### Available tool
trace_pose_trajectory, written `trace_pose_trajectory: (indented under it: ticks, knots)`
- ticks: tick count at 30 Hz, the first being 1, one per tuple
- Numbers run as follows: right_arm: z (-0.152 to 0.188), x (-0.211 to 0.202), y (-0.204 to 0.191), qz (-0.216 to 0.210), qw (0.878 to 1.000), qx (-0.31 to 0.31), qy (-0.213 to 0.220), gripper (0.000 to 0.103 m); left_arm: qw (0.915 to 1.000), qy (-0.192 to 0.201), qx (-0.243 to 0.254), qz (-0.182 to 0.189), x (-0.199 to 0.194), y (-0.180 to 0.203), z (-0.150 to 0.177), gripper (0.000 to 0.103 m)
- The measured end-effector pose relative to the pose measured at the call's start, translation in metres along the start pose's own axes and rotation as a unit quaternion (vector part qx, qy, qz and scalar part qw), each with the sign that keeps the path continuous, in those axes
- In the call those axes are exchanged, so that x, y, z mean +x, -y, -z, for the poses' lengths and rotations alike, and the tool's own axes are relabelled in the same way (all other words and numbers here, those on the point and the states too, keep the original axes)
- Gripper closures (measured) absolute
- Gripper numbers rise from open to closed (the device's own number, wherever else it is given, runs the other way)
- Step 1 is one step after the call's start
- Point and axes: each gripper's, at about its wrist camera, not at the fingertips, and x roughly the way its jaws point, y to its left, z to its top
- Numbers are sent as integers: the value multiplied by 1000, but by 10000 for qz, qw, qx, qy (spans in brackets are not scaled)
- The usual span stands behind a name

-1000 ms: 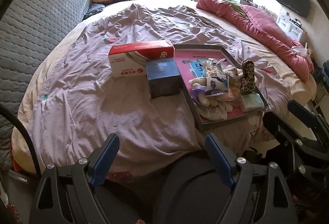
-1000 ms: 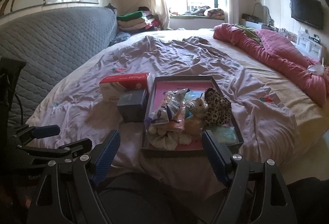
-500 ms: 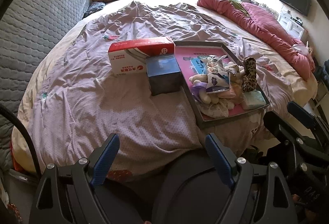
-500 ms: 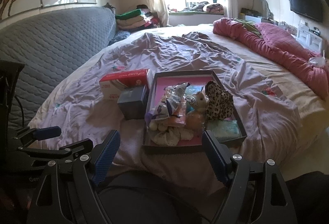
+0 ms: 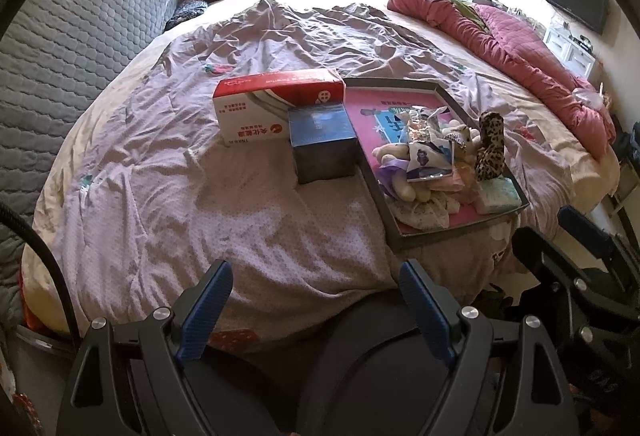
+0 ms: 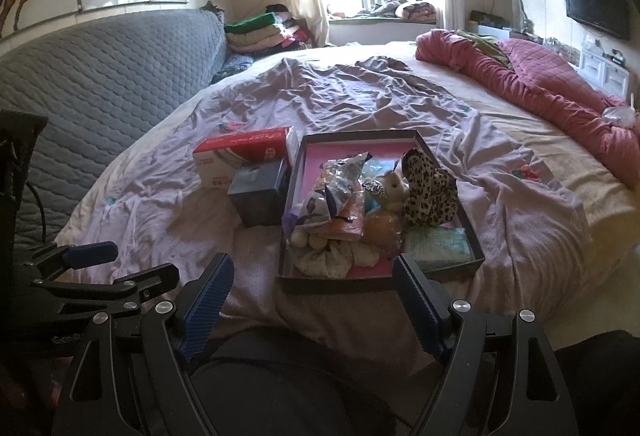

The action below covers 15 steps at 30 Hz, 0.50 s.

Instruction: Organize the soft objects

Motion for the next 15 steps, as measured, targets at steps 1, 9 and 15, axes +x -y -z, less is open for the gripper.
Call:
trace_pose_trajectory:
  ticks: [1, 9, 15]
  knots:
    - [0, 1, 0, 4, 10000, 3, -9, 20, 10000, 6, 10, -11, 0, 0, 0, 18]
    - [2, 3, 1, 38, 10000, -37, -2, 20, 9999, -60, 51, -64, 7, 4, 0, 18]
    - [4, 7, 3, 41, 10000, -19, -16, 20, 9998, -121, 104, -91, 14, 7, 2, 18]
